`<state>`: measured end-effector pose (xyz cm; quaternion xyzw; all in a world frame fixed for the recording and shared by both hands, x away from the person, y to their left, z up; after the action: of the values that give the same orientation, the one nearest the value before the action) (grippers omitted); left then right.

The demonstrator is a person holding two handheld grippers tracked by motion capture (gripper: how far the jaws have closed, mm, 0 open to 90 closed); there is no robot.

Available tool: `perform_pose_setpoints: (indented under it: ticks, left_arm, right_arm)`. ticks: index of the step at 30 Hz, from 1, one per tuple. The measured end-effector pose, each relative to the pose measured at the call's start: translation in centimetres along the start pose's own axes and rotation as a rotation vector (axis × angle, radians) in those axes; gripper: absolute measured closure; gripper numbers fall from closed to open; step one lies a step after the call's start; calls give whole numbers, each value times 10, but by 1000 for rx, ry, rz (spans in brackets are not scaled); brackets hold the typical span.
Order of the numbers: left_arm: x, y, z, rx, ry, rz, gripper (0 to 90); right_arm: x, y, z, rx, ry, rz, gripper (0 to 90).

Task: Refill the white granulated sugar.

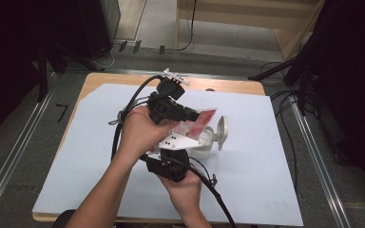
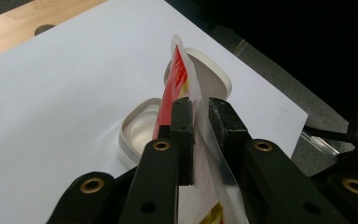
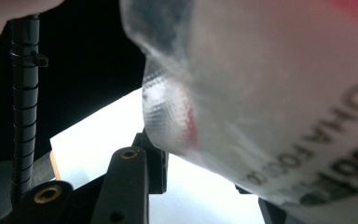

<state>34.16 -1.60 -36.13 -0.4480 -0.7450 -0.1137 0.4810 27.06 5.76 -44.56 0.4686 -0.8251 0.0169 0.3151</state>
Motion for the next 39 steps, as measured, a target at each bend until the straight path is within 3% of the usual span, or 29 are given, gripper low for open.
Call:
perform_pose_setpoints:
  ticks: [9,16,28,39]
  left_arm:
    - [1,0,0,-7,1,-8,816]
    - [3,-1,-4,-8,-35,-15,818]
    - [0,-1,-6,-14,-46,-10,812]
    - [0,0,-4,-19,-35,-8,822]
  right_arm:
    - [0,0,0,5,2,1,642]
    - [1,-4,-3,11,5,24,643]
    - [2,-7,-2,-12,20,18,642]
    - [1,-7,-1,4,17,27,641]
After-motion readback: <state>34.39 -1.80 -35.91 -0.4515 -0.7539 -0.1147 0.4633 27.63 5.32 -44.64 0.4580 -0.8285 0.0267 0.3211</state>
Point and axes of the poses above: each handheld gripper's, and its own axes: x roughly backward along the jaws, z roughly out of its underside, y roughly to its left, the point moved 10 cm from there along -x, roughly forward along the jaws, and after that the axes turned 11 degrees about y, right-handed, at the moved point
